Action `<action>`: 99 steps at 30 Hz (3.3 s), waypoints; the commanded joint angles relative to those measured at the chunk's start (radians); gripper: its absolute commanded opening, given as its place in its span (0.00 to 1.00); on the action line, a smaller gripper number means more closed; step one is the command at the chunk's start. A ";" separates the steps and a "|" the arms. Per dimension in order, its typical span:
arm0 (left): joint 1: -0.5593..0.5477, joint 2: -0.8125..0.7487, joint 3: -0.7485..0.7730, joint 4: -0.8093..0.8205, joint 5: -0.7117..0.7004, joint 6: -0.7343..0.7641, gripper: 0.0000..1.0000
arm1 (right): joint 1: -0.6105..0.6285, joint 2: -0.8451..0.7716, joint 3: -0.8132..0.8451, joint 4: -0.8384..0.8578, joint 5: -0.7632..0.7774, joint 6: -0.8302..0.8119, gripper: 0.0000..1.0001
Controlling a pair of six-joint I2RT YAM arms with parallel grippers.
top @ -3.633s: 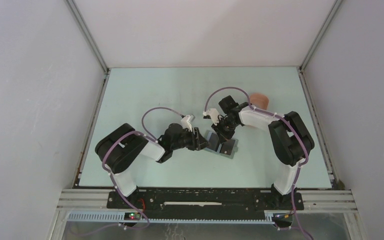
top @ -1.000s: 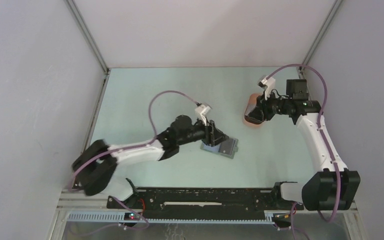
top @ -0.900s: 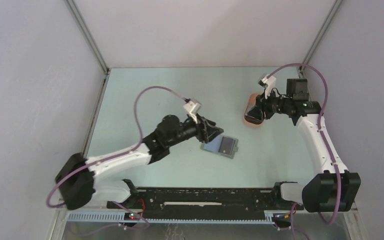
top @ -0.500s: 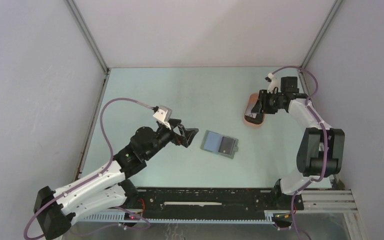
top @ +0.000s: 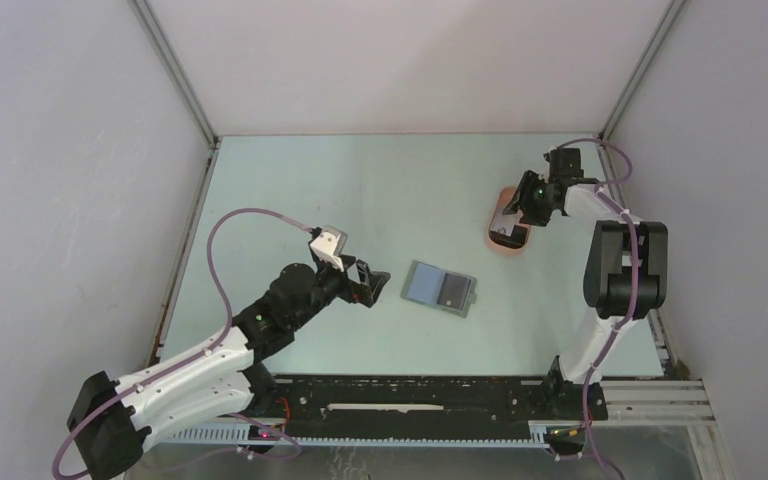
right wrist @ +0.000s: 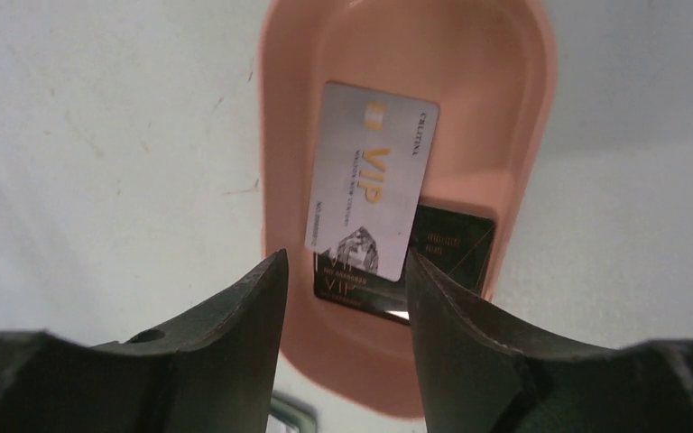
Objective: Put the credit cards into the card holder
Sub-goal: Turn over the card slot in the card holder, then pick up the credit card from the storage box.
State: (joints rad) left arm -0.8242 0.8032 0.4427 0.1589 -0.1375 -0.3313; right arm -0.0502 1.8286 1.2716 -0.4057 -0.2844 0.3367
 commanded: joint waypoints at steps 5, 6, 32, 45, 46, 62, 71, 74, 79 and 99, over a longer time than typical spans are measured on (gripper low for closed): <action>0.010 0.012 -0.032 0.091 -0.023 0.021 1.00 | 0.021 0.092 0.110 -0.027 0.093 0.071 0.69; 0.010 0.014 -0.035 0.094 -0.024 0.021 1.00 | 0.022 0.106 0.120 -0.035 0.091 0.073 0.69; 0.023 0.021 -0.058 0.120 -0.019 0.011 1.00 | -0.004 0.240 0.147 -0.056 -0.073 0.099 0.62; 0.024 0.031 -0.055 0.123 -0.009 0.008 1.00 | -0.031 0.150 0.125 -0.024 -0.255 0.090 0.54; 0.023 0.032 -0.055 0.123 -0.008 0.008 1.00 | -0.031 0.146 0.124 -0.024 -0.261 0.086 0.53; 0.025 0.048 -0.050 0.128 -0.001 0.003 1.00 | -0.031 0.142 0.115 -0.022 -0.353 0.080 0.42; 0.025 0.057 -0.049 0.133 0.004 0.000 1.00 | -0.019 0.175 0.116 -0.025 -0.293 0.069 0.32; 0.026 0.060 -0.048 0.134 0.004 0.000 1.00 | -0.014 0.185 0.117 -0.023 -0.282 0.062 0.26; 0.026 0.061 -0.050 0.138 0.008 -0.003 1.00 | -0.015 0.185 0.117 -0.022 -0.282 0.047 0.11; 0.026 0.052 -0.085 0.332 0.208 -0.069 1.00 | -0.065 -0.050 0.072 -0.119 -0.299 -0.159 0.00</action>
State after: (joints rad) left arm -0.8043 0.8589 0.3710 0.3702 -0.0074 -0.3695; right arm -0.0998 1.8870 1.3605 -0.4953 -0.5522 0.2592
